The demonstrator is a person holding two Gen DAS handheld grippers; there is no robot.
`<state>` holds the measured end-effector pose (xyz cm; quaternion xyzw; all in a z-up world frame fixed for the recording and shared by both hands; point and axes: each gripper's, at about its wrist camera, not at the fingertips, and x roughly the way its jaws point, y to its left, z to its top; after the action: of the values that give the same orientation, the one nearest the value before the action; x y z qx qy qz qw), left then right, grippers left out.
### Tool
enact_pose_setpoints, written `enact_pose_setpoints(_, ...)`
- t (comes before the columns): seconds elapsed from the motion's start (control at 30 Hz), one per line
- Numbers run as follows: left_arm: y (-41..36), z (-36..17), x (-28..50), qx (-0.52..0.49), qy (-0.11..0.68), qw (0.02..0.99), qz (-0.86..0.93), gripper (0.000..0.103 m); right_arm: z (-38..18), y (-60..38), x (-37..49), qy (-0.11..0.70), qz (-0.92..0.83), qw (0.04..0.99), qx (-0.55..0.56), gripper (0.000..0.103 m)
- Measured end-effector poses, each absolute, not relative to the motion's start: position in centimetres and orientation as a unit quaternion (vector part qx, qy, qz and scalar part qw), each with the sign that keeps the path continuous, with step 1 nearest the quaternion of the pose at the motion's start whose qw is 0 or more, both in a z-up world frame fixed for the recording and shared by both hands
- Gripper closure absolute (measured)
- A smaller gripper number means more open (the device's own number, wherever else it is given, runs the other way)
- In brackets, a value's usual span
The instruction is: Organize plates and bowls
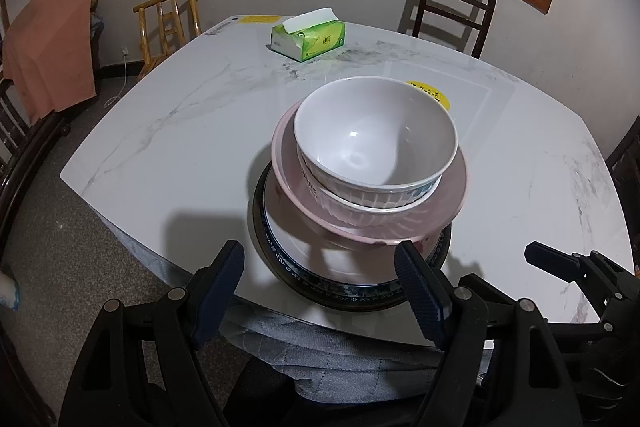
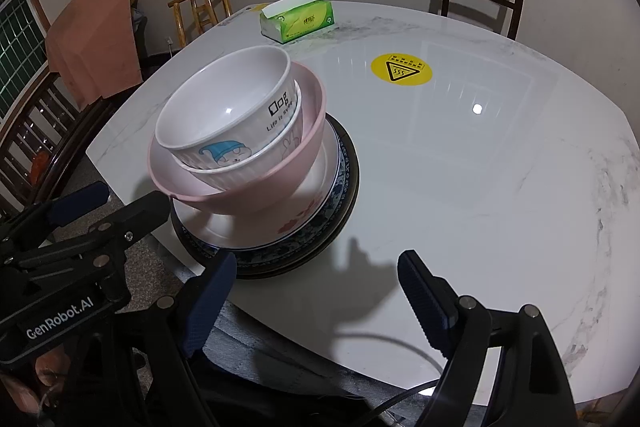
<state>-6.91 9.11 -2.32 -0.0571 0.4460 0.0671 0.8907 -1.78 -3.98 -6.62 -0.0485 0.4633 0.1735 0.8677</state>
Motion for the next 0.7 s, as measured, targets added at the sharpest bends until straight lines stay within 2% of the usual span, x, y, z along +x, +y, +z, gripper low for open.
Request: enact_pose_setpoints(0.7,9.21,-2.7,-6.65,-0.055,0.448,0.89,0.062,0.028,-6.69,-3.73,-1.7,0.465,0.175,0.866,-0.048,0.018)
